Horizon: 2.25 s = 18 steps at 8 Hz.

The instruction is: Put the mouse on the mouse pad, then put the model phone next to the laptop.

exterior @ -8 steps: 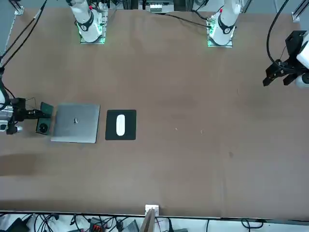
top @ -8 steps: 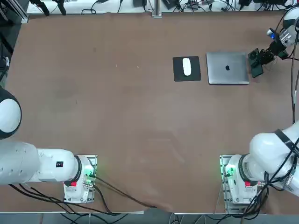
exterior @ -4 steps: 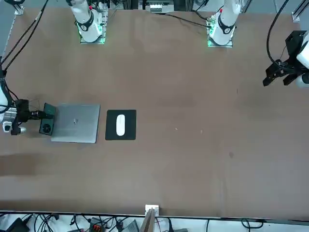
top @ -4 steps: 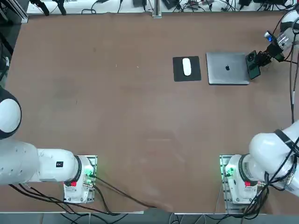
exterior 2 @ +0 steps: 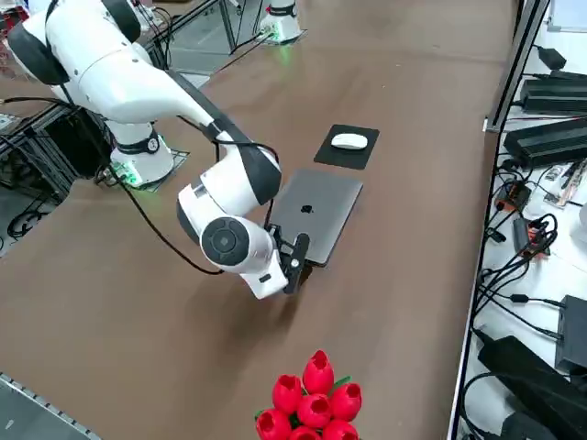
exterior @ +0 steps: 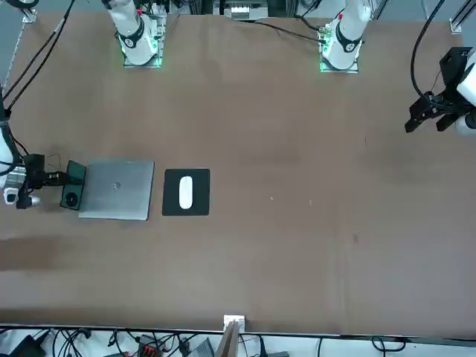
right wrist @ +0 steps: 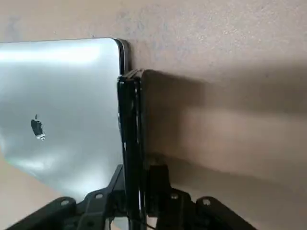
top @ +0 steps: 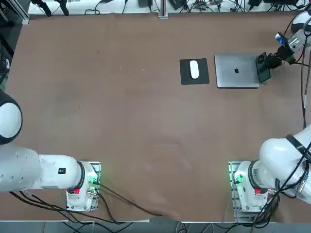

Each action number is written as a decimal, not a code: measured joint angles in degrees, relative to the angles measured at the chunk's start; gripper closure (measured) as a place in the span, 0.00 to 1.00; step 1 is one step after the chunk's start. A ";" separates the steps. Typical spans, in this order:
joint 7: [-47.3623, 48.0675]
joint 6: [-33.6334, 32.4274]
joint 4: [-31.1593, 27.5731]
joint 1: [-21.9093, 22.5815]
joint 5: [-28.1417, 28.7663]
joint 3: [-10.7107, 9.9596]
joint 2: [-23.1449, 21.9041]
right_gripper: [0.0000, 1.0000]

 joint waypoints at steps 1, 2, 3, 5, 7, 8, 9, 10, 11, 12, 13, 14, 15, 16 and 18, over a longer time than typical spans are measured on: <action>0.00 0.07 0.06 -0.04 0.03 0.00 0.07 0.84; -0.01 0.14 0.11 -0.07 0.03 0.00 0.07 0.82; -0.12 0.60 0.11 -0.10 0.03 -0.04 0.09 0.70; -0.22 1.44 0.43 -0.25 -0.62 -0.49 0.08 0.32; -0.22 2.86 1.79 -0.73 -5.09 -2.65 -0.47 0.00; -0.22 2.93 2.71 -1.42 -7.42 -3.57 -2.06 0.00; -0.17 1.84 3.33 -2.05 -8.60 -3.79 -4.93 0.00; 0.49 -1.12 3.57 -2.01 -8.73 -3.63 -8.65 0.00; 2.84 -4.97 3.63 -0.94 -8.73 -2.97 -12.65 0.00; 6.71 -8.74 3.65 2.20 -8.76 -2.50 -16.53 0.00; 10.32 -11.57 3.61 6.87 -8.93 -2.28 -19.96 0.00; 13.61 -12.90 3.50 12.30 -9.30 -2.12 -22.95 0.00; 17.39 -13.62 3.38 17.04 -9.47 -2.01 -25.12 0.00; 22.13 -14.54 3.32 21.25 -9.48 -2.08 -26.66 0.00; 32.68 -15.63 3.20 33.48 -9.59 -6.94 -29.54 0.00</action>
